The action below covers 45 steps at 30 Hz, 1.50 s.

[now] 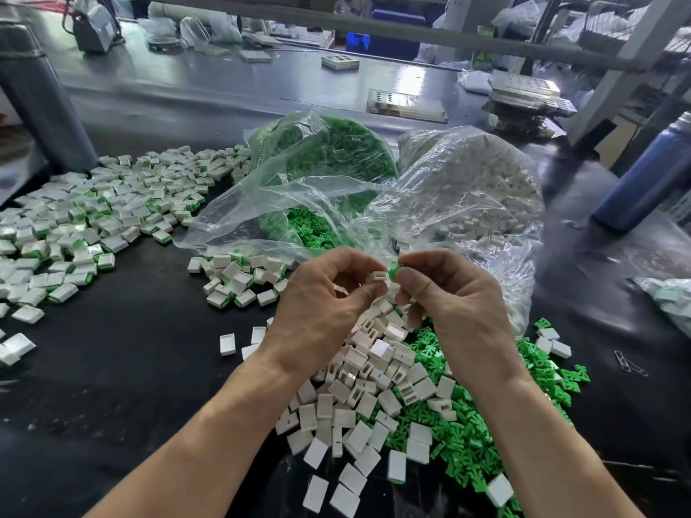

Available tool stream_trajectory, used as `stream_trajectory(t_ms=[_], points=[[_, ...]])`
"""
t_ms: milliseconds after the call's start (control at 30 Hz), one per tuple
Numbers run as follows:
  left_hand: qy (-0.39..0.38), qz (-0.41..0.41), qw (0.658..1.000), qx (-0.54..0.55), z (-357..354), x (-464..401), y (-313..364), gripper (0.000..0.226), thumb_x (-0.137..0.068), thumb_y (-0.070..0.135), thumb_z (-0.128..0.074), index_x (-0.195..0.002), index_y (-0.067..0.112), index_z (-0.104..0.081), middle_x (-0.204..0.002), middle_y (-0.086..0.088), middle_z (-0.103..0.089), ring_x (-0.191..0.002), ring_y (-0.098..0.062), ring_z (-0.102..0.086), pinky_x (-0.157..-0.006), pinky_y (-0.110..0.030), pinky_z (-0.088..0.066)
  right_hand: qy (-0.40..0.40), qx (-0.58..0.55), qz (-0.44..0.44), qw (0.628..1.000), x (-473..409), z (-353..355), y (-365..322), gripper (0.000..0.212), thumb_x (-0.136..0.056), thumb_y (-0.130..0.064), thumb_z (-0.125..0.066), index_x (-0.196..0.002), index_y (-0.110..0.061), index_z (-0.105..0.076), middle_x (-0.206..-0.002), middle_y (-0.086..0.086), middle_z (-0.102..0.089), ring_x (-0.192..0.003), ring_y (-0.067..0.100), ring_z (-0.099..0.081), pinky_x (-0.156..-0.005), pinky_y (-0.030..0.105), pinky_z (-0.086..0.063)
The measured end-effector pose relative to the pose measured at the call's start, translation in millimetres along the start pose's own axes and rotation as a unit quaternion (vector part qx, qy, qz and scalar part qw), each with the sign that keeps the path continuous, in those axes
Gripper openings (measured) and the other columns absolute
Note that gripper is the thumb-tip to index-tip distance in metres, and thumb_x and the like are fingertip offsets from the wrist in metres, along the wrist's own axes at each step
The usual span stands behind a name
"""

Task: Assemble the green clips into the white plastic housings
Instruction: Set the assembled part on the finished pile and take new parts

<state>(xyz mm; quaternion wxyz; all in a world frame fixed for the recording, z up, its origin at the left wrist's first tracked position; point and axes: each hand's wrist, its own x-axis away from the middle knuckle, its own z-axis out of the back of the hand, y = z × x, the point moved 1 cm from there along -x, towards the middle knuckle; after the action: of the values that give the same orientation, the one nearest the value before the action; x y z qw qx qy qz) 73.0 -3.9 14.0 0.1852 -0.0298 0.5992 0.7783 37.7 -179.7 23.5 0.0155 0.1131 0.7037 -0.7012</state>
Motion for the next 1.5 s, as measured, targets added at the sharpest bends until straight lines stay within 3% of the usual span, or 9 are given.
stream_trajectory(t_ms=[333, 733, 867, 1067, 1233, 1500], points=[[-0.016, -0.002, 0.999, 0.034, 1, 0, 2, 0.011, -0.087, 0.018, -0.081, -0.096, 0.021, -0.077, -0.092, 0.003, -0.072, -0.079, -0.005, -0.067, -0.071, -0.017, -0.055, -0.013, 0.013, 0.005, 1.000, -1, 0, 1, 0.010, -0.091, -0.009, -0.073, -0.102, -0.012, -0.074, -0.082, 0.005, -0.074, -0.067, 0.015, -0.065, -0.056, 0.025, -0.055], [0.009, 0.004, 1.000, 0.027, 2, 1, 0, 0.010, -0.088, 0.018, -0.080, -0.097, 0.021, -0.077, -0.087, 0.009, -0.073, -0.076, -0.001, -0.067, -0.068, -0.016, -0.054, -0.025, 0.174, 0.056, 0.983, 0, 0, 5, 0.018, -0.093, -0.018, -0.076, -0.096, -0.036, -0.073, -0.091, -0.011, -0.074, -0.080, 0.012, -0.070, -0.068, 0.030, -0.057], [-0.005, 0.024, 0.999, 0.038, 1, 2, -3, 0.011, -0.089, 0.020, -0.077, -0.099, 0.021, -0.073, -0.084, 0.010, -0.076, -0.072, -0.009, -0.074, -0.065, -0.019, -0.058, -0.021, 0.186, 0.050, 0.981, 0, 0, 5, 0.017, -0.094, -0.018, -0.075, -0.098, -0.034, -0.073, -0.091, -0.014, -0.073, -0.082, 0.010, -0.070, -0.070, 0.032, -0.057], [-0.001, 0.018, 0.998, 0.062, 1, 0, -2, 0.010, -0.090, 0.015, -0.077, -0.098, 0.021, -0.075, -0.084, 0.005, -0.077, -0.071, -0.013, -0.074, -0.067, -0.021, -0.059, -0.005, 0.208, 0.055, 0.977, 2, -2, 6, 0.012, -0.094, -0.017, -0.075, -0.101, -0.027, -0.072, -0.087, -0.011, -0.072, -0.077, 0.008, -0.067, -0.067, 0.022, -0.051], [0.007, 0.008, 0.998, 0.056, -1, 1, -2, 0.009, -0.092, 0.010, -0.077, -0.094, 0.019, -0.075, -0.076, 0.011, -0.075, -0.065, -0.005, -0.070, -0.062, -0.016, -0.055, 0.011, 0.219, 0.079, 0.972, 4, -9, 5, 0.018, -0.096, -0.011, -0.073, -0.097, -0.028, -0.070, -0.084, -0.014, -0.070, -0.067, 0.005, -0.064, -0.059, 0.017, -0.047], [0.009, 0.008, 1.000, 0.012, 0, 2, -3, 0.015, -0.091, 0.011, -0.078, -0.090, 0.026, -0.074, -0.075, 0.011, -0.074, -0.061, -0.008, -0.069, -0.058, -0.022, -0.058, 0.017, 0.249, 0.086, 0.965, 8, -15, 2, 0.027, -0.096, -0.004, -0.069, -0.093, -0.031, -0.066, -0.081, -0.009, -0.068, -0.074, 0.009, -0.067, -0.064, 0.025, -0.057]])
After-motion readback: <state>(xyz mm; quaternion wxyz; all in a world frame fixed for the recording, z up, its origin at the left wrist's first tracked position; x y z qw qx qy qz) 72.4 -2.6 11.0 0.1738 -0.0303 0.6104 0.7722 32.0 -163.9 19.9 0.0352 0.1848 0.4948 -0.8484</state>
